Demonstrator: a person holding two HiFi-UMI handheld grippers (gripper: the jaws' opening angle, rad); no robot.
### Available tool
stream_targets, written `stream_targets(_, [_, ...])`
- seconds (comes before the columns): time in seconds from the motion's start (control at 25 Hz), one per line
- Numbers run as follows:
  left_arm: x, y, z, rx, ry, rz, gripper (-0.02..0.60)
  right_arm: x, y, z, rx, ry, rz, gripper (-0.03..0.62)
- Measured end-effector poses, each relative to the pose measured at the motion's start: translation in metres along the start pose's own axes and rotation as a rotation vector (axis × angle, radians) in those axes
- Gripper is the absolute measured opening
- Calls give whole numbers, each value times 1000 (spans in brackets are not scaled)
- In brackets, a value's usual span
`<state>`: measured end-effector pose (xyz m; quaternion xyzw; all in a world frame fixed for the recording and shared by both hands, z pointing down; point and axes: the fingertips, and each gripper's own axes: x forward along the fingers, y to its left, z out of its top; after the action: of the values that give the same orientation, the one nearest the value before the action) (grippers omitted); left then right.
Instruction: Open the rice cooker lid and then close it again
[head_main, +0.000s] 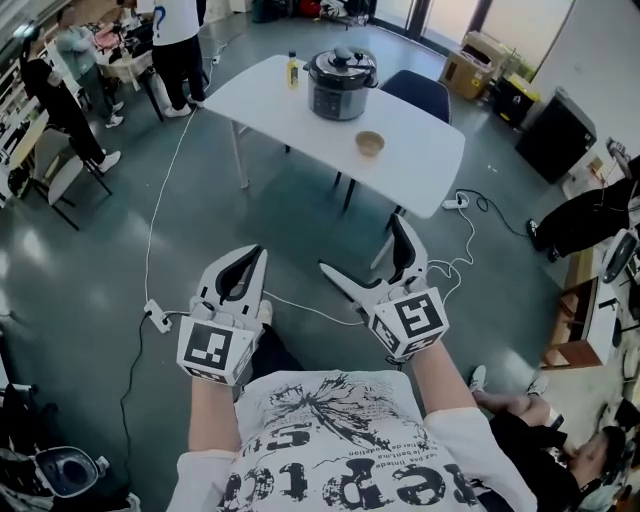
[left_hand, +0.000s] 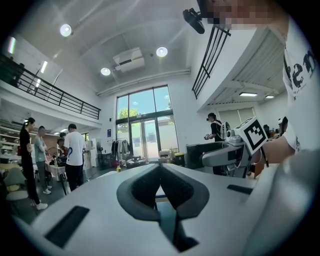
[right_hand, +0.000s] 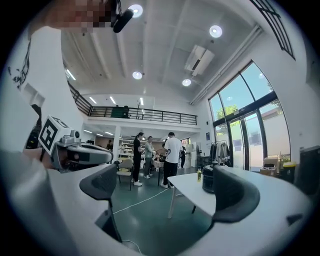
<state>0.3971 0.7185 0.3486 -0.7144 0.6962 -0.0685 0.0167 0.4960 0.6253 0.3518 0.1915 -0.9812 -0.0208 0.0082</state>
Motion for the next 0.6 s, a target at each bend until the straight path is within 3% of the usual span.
stream_targets(0.32, [102,162,-29,9,-11,-51,14,187,-37,-14,7,0,-62,597])
stream_targets(0.6, [194,372,-20,12,-29,-133,14,401,-54,10,1,10,-175,597])
